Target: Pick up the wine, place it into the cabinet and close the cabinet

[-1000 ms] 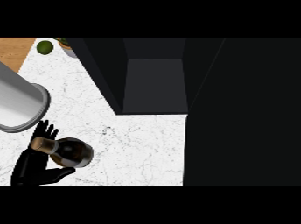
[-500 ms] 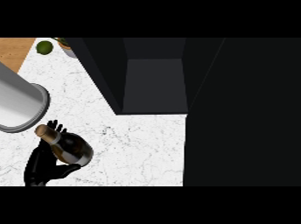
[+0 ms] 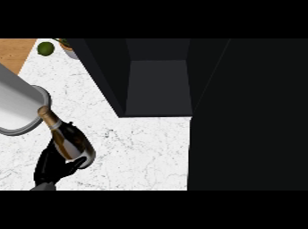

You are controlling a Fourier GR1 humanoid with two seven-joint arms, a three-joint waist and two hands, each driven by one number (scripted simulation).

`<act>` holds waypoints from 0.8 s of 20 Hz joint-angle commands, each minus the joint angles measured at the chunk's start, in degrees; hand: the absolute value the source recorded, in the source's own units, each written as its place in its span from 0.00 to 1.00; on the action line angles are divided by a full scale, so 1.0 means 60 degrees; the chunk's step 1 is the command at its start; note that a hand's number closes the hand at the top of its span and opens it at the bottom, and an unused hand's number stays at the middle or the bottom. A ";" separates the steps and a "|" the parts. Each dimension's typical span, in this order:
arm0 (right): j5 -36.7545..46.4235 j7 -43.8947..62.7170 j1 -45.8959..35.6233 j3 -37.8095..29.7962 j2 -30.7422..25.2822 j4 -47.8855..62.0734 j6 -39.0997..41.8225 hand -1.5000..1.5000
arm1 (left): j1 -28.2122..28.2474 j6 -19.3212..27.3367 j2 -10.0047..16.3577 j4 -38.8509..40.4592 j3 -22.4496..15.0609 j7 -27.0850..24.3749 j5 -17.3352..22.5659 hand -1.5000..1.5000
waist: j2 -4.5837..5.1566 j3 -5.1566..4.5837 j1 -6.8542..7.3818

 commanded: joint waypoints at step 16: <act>0.0315 0.0284 0.1080 0.0651 0.0123 -0.1648 -0.0107 0.00 | -0.0218 0.0671 -0.0006 0.0227 -0.0874 -0.2492 -0.1160 1.00 | -0.0021 0.0002 0.0017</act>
